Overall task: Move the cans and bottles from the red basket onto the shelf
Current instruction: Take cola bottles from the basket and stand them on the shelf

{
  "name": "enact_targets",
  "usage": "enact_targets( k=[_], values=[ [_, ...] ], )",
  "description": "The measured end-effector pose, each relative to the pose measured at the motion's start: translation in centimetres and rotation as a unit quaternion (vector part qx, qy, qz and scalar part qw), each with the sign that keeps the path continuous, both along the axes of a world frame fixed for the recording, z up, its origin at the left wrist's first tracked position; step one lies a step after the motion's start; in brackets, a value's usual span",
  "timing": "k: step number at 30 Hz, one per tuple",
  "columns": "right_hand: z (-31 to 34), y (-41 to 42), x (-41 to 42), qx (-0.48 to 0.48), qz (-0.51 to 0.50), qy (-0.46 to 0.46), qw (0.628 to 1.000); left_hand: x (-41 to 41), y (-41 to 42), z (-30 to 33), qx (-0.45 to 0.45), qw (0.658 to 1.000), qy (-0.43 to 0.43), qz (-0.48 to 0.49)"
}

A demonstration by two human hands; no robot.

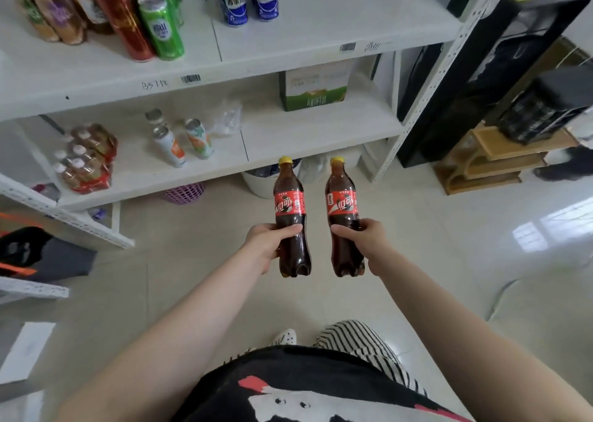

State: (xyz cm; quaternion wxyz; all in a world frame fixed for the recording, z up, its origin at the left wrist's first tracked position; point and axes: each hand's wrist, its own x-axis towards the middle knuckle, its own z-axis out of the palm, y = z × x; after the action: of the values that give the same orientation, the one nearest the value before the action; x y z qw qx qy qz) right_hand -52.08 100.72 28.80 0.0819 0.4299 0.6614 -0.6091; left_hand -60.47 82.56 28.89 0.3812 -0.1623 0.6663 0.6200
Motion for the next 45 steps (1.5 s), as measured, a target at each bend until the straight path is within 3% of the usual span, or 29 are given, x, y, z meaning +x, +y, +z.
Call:
enact_targets(
  k=[9, 18, 22, 33, 45],
  values=[
    [0.8, 11.9, -11.2, 0.007, 0.059, 0.02, 0.998, -9.8, 11.7, -0.1, -0.016, 0.999, 0.025, 0.021],
    [7.1, 22.3, -23.1, 0.007, 0.123, 0.089, 0.988, -19.6, 20.5, 5.6, 0.006, 0.993, 0.092, 0.072],
    [9.9, 24.7, -29.1, 0.0, 0.138, 0.133, 0.981, -25.1, 22.9, 8.8, 0.029, 0.987, 0.136, 0.086],
    [13.8, 28.9, -47.5, 0.035, 0.06, 0.24, 0.968, -43.5, 27.3, 13.1, 0.034, 0.95, 0.286, 0.119],
    [11.0, 30.8, -56.9, 0.061, 0.054, 0.338, 0.938, -52.7, 30.2, 10.7, -0.009, 0.913, 0.393, 0.108]
  ],
)
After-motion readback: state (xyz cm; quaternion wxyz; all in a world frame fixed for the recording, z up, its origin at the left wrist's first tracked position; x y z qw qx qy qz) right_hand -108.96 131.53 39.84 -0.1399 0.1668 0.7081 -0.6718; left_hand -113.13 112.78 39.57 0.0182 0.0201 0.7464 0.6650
